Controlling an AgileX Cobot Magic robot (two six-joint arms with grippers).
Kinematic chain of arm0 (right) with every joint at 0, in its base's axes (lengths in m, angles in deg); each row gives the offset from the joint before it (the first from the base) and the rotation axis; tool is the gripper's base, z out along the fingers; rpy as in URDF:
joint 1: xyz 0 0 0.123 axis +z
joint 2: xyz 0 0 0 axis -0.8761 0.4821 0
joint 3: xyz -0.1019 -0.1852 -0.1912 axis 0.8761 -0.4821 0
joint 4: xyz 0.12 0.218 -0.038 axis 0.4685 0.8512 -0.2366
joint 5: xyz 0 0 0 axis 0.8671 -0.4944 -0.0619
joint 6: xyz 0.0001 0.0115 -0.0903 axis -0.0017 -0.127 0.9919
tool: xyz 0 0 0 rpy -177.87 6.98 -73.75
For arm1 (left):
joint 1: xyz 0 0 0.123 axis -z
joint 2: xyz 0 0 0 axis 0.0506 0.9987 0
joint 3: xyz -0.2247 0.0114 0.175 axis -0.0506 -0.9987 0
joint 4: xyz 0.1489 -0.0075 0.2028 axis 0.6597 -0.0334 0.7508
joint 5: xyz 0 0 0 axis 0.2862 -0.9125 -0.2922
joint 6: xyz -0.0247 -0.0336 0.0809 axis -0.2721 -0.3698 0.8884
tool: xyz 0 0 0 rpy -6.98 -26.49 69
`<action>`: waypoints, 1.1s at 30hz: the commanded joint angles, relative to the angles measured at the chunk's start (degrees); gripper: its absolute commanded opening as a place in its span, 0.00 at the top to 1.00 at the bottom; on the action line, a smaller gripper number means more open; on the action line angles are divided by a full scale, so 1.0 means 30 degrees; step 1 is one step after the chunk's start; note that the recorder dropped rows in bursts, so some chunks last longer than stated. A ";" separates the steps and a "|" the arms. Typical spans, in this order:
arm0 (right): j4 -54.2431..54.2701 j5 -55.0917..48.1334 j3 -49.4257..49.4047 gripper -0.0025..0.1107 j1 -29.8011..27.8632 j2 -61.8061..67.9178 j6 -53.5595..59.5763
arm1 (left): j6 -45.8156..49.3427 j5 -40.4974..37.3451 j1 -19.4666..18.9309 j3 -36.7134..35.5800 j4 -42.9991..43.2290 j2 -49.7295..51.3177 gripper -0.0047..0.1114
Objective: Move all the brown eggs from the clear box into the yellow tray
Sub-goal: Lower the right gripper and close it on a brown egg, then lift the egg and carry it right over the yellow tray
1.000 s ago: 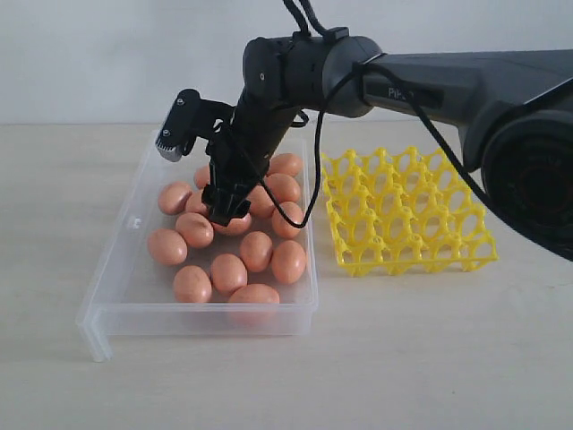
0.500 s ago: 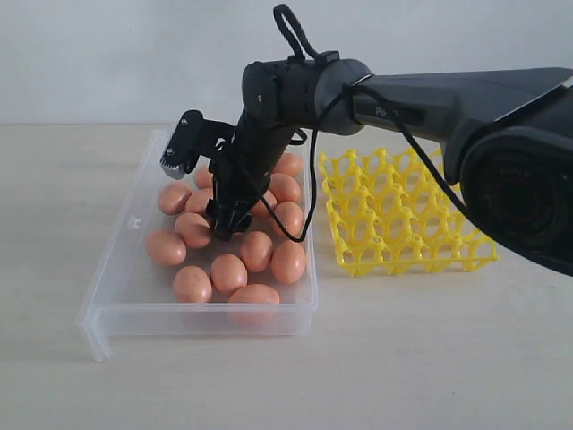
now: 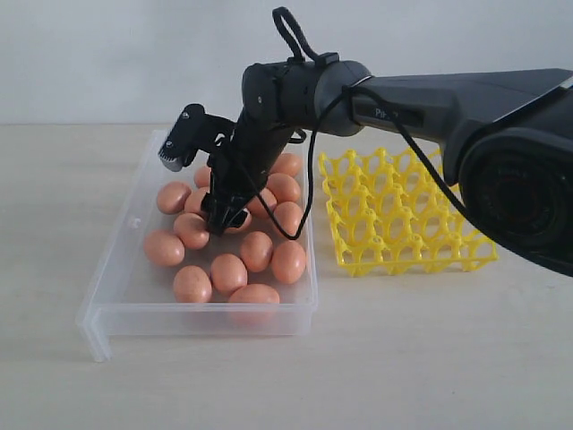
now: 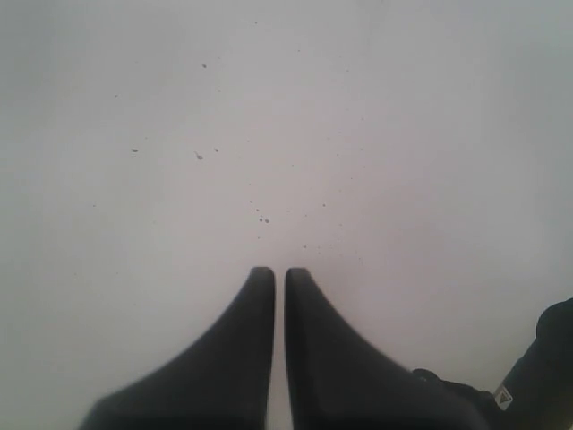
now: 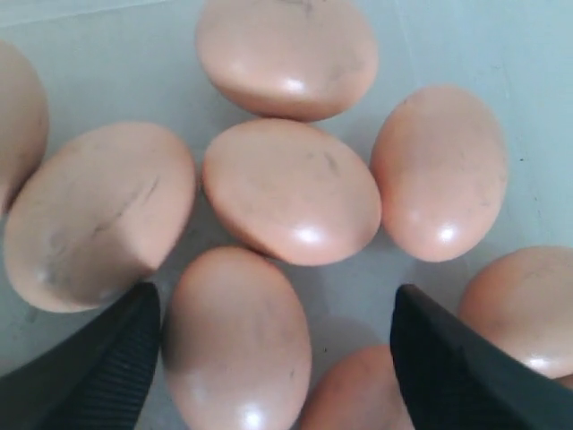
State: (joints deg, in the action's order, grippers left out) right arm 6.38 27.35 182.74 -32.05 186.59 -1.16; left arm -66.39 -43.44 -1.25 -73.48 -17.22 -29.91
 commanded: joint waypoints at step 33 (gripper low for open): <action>0.2716 0.2562 0.0081 0.98 -0.0450 0.0283 -0.1559 | -0.0076 -0.0141 0.0080 -0.0092 -0.0150 -0.0061 0.92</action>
State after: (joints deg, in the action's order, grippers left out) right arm 9.19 33.57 182.74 -32.16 188.75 -5.02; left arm -66.39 -43.44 -1.25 -73.48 -17.22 -29.91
